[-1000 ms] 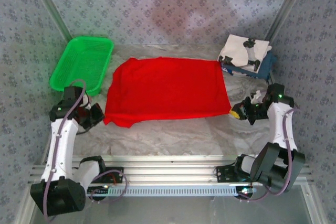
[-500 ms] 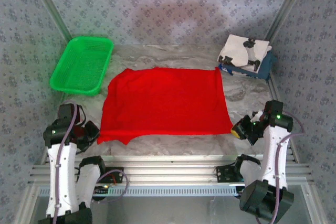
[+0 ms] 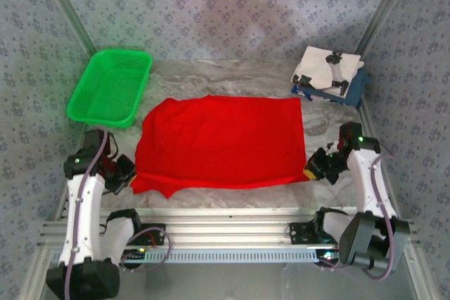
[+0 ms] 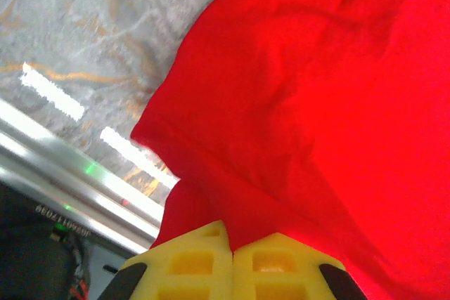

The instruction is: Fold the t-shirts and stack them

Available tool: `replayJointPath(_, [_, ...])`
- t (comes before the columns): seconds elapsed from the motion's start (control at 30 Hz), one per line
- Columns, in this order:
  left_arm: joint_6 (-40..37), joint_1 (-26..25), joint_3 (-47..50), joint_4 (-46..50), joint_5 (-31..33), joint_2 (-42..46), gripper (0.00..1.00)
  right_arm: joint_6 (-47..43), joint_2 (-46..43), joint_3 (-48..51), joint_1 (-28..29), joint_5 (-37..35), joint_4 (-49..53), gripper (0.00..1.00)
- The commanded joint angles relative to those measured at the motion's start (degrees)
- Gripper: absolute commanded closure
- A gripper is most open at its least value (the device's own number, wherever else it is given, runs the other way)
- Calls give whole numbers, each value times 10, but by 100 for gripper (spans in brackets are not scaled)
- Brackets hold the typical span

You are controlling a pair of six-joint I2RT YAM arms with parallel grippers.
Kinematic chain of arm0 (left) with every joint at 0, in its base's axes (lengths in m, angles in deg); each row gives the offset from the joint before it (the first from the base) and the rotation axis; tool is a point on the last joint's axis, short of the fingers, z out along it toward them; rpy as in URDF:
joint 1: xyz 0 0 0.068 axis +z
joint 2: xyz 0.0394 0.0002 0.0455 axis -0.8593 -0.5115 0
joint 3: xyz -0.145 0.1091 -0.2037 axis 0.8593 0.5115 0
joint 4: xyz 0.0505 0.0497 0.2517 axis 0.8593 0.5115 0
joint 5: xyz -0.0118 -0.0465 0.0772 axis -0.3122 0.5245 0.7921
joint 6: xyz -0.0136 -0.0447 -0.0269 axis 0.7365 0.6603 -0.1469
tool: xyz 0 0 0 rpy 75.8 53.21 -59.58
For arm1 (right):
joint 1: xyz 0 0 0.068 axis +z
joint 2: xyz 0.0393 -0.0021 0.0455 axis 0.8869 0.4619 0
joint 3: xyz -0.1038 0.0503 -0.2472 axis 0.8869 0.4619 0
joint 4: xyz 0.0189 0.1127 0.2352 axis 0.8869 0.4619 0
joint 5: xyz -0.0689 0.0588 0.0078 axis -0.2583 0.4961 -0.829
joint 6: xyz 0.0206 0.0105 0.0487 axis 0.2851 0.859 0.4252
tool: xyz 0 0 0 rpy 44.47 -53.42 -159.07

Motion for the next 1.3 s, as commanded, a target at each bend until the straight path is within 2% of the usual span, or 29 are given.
replayJointPath(0.0, [-22, -9, -35, -56, 0, -25, 100, 15, 43, -33, 19, -21, -59, 100])
replayJointPath(0.5, [-81, -39, -90, -123, 43, -160, 100, -71, 233, -140, 31, -50, -86, 100])
replayJointPath(1.27, [-136, -82, -136, -172, 71, -305, 100, -106, 346, -167, 40, -66, -118, 100])
